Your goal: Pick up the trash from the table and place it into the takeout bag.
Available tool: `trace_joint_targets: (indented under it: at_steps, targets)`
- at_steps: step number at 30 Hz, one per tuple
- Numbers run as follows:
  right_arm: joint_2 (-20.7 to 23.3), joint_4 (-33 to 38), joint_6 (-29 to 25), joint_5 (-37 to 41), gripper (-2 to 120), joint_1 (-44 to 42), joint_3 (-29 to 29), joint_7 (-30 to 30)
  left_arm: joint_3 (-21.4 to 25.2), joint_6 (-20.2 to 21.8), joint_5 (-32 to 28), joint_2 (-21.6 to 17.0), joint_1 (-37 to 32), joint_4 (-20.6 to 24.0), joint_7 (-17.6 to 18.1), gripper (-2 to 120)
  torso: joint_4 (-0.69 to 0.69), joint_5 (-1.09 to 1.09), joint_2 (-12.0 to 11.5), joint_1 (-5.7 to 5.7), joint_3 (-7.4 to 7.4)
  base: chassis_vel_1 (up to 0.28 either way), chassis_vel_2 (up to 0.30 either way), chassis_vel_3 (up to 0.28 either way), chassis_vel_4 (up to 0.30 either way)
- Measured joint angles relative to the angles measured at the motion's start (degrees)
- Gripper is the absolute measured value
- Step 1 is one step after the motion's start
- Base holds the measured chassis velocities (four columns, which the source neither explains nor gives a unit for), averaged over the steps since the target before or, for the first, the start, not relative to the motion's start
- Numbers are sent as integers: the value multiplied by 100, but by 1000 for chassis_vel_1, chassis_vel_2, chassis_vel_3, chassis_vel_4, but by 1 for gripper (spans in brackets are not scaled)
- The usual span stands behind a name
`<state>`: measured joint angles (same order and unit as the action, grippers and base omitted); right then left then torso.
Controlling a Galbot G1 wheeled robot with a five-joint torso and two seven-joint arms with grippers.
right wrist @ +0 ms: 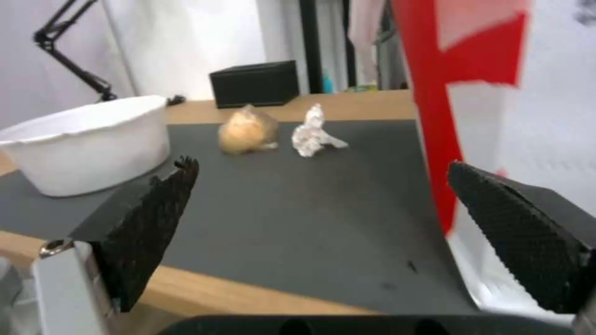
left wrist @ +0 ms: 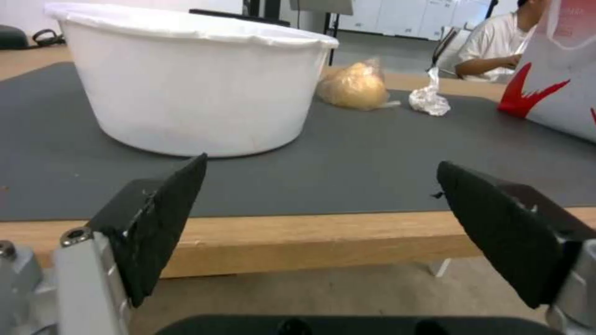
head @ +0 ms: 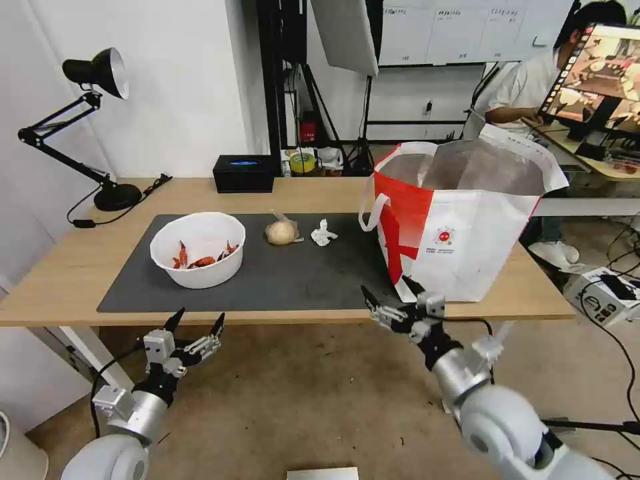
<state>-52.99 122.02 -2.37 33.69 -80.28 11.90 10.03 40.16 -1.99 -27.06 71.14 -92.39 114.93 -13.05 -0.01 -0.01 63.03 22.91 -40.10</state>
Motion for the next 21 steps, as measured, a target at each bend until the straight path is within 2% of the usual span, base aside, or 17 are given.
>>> trace_joint_targets:
  at_steps: [6, 21]
  targets:
    - [-167, -171, -391, -381, 100, -343, -6, 180, 43, -38, 184, 34, -37, -50, -2, 100, 0, 1, 0, 0, 0, 0, 0, 0, 0]
    - [-296, -230, -424, -522, 100, -379, -128, 220, 92, -104, 325, 81, -139, -91, -16, 100, 1, 0, 0, 0, 0, 0, 0, 0, 0]
